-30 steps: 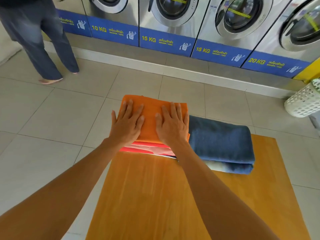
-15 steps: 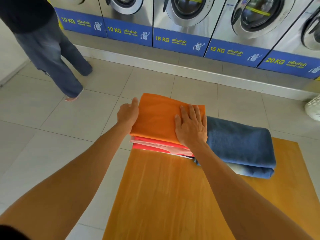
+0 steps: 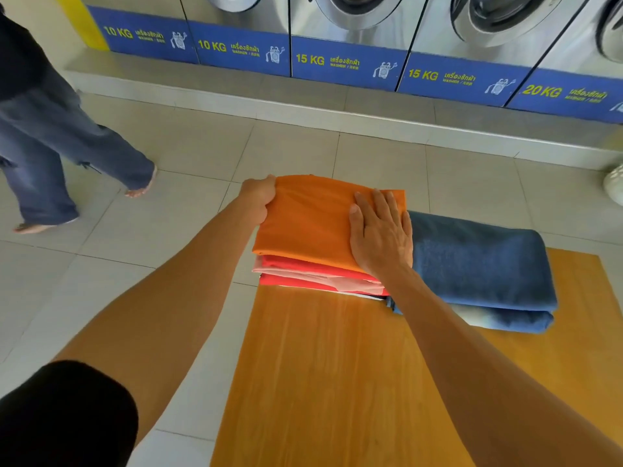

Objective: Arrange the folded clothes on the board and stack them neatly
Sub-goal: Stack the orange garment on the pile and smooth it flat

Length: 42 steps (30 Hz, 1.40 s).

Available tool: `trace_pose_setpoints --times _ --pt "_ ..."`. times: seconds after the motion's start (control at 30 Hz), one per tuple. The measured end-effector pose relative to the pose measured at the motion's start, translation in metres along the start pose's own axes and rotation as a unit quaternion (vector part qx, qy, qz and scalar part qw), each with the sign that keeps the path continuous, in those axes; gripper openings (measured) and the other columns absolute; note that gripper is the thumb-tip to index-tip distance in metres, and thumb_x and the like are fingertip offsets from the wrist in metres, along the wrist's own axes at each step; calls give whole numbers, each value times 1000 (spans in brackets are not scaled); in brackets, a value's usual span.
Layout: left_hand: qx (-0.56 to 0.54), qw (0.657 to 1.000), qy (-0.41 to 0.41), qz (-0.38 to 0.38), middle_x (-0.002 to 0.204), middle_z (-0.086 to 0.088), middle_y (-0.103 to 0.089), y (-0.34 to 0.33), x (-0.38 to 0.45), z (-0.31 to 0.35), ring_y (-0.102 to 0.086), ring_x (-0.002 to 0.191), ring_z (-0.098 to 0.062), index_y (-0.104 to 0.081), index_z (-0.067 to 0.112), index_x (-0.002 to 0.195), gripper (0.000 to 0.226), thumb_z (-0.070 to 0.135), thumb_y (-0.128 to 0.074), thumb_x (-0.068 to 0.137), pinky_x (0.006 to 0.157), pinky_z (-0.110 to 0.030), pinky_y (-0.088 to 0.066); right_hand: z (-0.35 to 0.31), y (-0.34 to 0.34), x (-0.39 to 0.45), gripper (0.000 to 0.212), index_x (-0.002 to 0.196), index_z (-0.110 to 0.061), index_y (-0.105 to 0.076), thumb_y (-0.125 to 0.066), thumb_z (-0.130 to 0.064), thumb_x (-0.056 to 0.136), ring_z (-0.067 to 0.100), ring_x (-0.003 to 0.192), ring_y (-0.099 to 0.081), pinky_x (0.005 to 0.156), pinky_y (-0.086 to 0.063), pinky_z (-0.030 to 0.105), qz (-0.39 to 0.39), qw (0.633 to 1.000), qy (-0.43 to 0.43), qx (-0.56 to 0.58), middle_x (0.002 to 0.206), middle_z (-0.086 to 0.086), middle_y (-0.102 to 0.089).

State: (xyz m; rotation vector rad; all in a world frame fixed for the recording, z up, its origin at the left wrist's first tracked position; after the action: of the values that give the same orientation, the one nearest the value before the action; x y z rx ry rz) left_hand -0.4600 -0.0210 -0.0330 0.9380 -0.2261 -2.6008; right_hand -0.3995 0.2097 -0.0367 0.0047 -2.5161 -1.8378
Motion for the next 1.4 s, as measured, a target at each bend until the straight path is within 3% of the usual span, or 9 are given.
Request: trace_pose_setpoints --times 0.13,0.27,0.53,0.7,0.9,1.03,1.13,1.23,1.4 --pt "126 990 -45 -36 89 -7 -62 18 -30 -9 -61 78 -20 -57 12 108 68 68 -19 96 65 -33 -51 1 -1 1 59 157 -33 -23 -10 -55 103 20 154 -4 124 -2 49 2 1000 -7 2 167 -3 -15" --pt "266 944 -79 -178 95 -4 -69 44 -63 -44 -70 86 -23 -56 18 107 72 83 -40 78 78 -37 -57 0 -2 2 60 156 -33 -25 -11 -56 103 21 154 -5 124 -3 50 4 1000 -11 1 166 -3 -17" --pt "-117 945 -42 -303 73 -3 -56 66 -61 -69 -56 60 -10 -58 9 86 52 37 -90 56 61 -22 -55 -3 0 -1 60 156 -33 -26 -10 -56 103 21 154 -6 123 -4 52 3 1000 -16 4 166 -2 -17" --pt "-8 972 -19 -234 97 -8 -68 50 -70 -65 -69 91 -24 -57 15 118 67 70 -55 79 88 -40 -54 -6 -1 -1 59 156 -33 -26 -9 -53 103 21 154 -5 122 2 54 11 999 -20 -27 166 -1 -18" --pt "195 969 0 -154 111 -4 -67 47 -71 -43 -64 100 -22 -57 8 117 35 34 -61 95 81 -35 -50 -8 4 -1 60 157 -31 -24 -8 -52 103 22 154 -5 122 6 55 -18 998 2 -60 167 1 -15" --pt "346 877 -306 129 121 -6 -62 32 -89 -10 -58 112 -25 -61 13 118 25 16 -55 94 94 -39 -47 -17 12 0 59 158 -25 -22 -10 -48 104 24 155 -1 122 9 53 -22 994 25 -100 167 5 -9" --pt "357 809 -461 77 142 -9 -52 -21 -110 -7 -46 133 -29 -53 15 135 40 28 -41 100 110 -44 -37 -12 19 -11 57 157 -22 -26 -14 -44 105 21 155 -4 124 2 50 17 998 11 -58 167 3 -13" --pt "505 750 -427 -10 165 -6 -10 -63 -107 -37 -4 152 -28 -23 27 154 64 57 -13 99 121 -54 -5 15 18 -16 57 159 -28 -11 -10 -46 105 18 155 1 122 3 55 -39 996 -81 0 168 -1 -6" --pt "464 813 -345 66 165 -6 -4 -54 -86 -42 3 152 -29 -14 22 156 71 58 -4 97 120 -56 1 34 42 -12 59 158 -14 -14 -25 -33 103 23 154 2 121 2 59 -39 985 -165 -32 168 6 -7"
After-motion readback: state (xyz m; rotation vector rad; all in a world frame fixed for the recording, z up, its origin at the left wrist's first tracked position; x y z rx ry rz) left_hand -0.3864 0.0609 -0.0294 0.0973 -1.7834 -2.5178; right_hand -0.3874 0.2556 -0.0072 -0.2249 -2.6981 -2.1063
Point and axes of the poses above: each hand's wrist, its own x-axis towards the middle knuckle, its own y-axis out of the back of the hand, z = x × y, the point moved 3 cm from there along x, towards the middle knuckle
